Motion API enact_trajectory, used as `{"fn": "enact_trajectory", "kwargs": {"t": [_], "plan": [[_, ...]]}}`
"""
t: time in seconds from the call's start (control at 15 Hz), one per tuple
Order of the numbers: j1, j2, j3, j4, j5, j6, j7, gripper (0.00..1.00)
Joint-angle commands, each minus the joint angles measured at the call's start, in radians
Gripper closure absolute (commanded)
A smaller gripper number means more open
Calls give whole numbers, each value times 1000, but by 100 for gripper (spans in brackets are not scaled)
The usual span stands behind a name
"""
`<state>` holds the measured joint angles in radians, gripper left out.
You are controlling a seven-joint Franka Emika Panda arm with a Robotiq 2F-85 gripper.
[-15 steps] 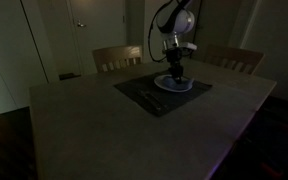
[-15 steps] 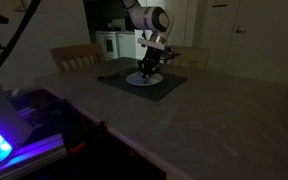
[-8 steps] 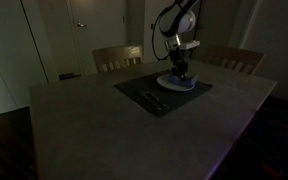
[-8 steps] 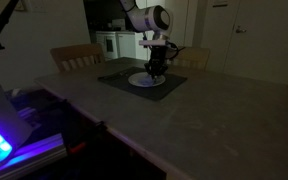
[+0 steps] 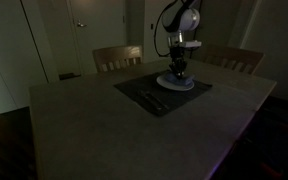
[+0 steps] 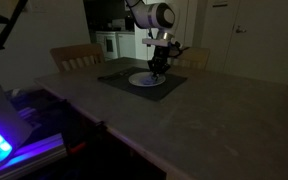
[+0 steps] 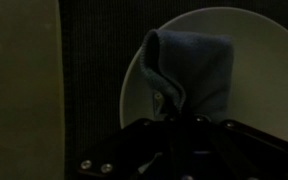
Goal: Use the blue cloth to wipe the plate
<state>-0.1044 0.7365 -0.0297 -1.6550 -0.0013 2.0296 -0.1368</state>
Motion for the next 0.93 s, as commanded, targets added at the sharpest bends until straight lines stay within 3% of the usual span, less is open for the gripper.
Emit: {"fn": "enact_trajectory", "kwargs": {"t": [0.0, 0.4, 0.87], "plan": [[-22, -48, 26, -50, 35, 53, -46, 98], [-13, -86, 56, -60, 97, 135, -42, 98], [21, -46, 80, 58, 82, 144, -38, 98]]}}
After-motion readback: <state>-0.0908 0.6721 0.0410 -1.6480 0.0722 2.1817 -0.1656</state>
